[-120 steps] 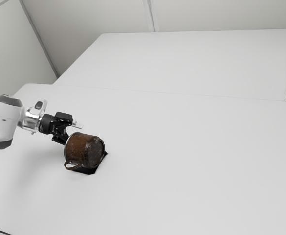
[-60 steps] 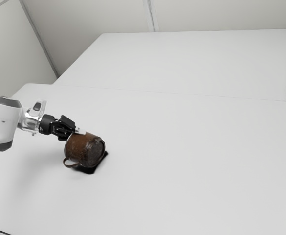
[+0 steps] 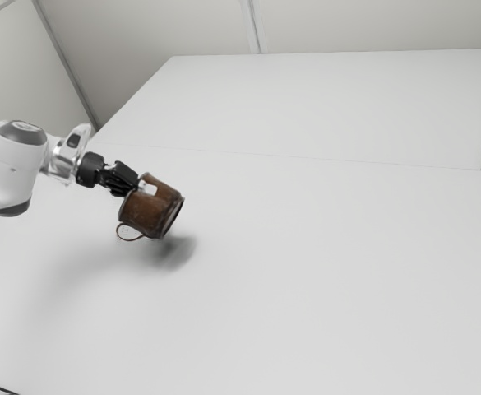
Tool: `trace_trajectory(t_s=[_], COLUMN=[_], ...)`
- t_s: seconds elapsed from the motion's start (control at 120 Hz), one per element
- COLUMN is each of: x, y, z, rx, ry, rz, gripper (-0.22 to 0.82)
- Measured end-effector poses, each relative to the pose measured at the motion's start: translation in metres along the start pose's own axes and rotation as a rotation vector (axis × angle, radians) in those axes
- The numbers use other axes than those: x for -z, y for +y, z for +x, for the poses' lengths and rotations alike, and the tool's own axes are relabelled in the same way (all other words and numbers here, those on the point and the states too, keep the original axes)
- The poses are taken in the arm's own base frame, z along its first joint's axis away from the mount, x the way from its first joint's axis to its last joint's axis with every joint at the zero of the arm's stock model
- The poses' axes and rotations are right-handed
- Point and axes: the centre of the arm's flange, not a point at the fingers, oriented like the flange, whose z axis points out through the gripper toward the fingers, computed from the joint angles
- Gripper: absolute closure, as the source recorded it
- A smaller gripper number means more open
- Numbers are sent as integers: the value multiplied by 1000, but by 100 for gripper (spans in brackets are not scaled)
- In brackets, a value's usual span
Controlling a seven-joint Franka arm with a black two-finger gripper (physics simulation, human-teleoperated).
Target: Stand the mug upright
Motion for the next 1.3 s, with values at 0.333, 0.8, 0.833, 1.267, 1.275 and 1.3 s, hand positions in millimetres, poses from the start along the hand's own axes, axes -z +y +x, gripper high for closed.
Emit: trace_trajectory(t_s=[0.333,0.8,0.833,1.267,1.275,1.3], x=[-62,-113,-113,-34,-29,-14], y=[53,25,25,126,131,149], z=[55,17,17,86,89,99], rx=[-319,-246,-238,-225,-228,-238], ry=[-257,-290,-285,-200,-199,-193], rz=[525,760,764,795,797,810], gripper=[77,52,45,6,6,5])
